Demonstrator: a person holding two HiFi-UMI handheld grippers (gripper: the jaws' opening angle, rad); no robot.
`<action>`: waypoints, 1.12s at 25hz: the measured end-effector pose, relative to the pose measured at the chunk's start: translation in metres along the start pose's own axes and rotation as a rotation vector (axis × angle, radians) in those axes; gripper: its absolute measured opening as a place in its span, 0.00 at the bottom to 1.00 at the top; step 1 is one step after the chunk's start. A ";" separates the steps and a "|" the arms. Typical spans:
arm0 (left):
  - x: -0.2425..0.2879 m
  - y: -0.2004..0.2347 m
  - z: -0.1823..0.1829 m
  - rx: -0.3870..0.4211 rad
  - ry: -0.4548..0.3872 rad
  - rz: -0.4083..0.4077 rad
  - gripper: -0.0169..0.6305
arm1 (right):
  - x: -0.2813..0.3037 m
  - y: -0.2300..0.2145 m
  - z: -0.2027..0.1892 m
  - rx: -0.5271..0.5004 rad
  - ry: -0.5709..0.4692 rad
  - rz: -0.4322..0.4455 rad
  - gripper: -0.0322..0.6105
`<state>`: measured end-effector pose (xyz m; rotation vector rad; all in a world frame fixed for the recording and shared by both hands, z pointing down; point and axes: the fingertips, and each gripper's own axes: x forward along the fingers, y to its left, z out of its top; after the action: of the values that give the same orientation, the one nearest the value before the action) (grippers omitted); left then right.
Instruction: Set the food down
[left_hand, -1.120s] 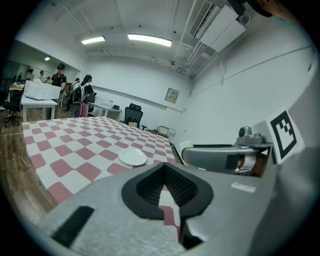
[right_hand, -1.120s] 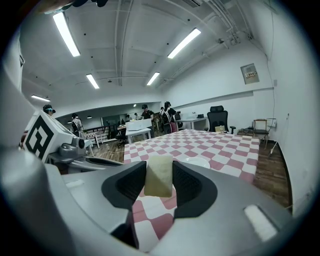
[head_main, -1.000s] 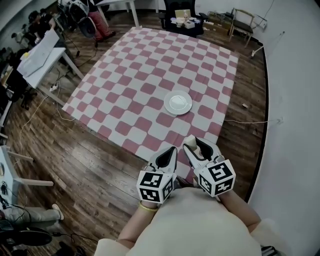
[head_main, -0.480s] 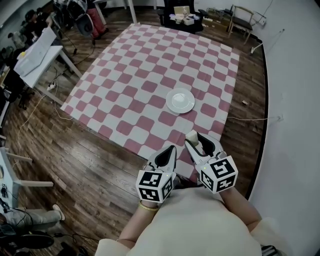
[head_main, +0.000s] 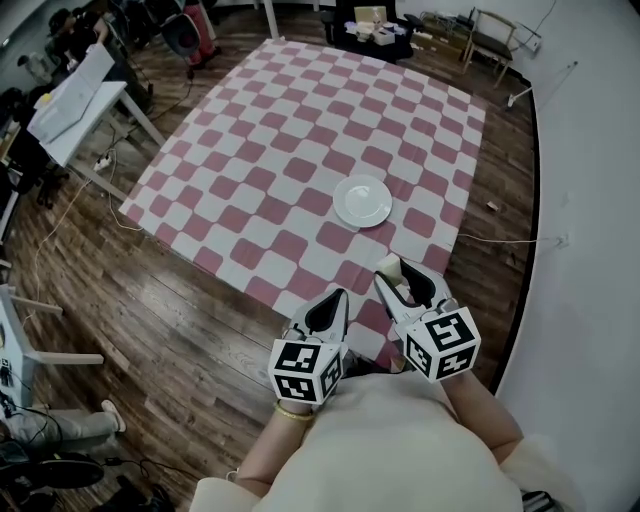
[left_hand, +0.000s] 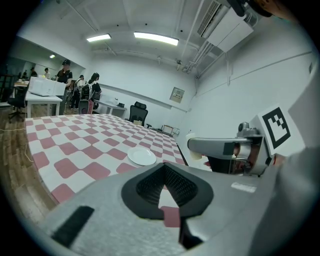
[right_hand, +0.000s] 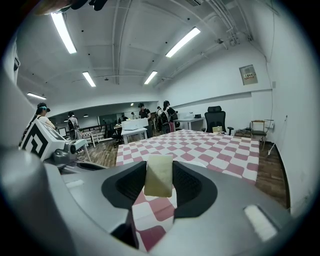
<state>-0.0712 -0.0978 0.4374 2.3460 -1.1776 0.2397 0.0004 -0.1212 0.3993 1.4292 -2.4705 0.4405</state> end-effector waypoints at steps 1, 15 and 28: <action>0.002 0.000 0.002 -0.001 -0.002 0.004 0.03 | 0.002 -0.002 0.000 -0.002 0.004 0.005 0.32; 0.039 0.008 0.008 -0.013 0.022 0.032 0.03 | 0.036 -0.035 0.008 -0.019 0.047 0.043 0.32; 0.075 0.026 0.008 -0.047 0.053 0.065 0.03 | 0.077 -0.067 0.005 -0.021 0.102 0.067 0.32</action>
<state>-0.0462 -0.1676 0.4679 2.2494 -1.2223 0.2924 0.0213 -0.2159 0.4317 1.2863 -2.4396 0.4875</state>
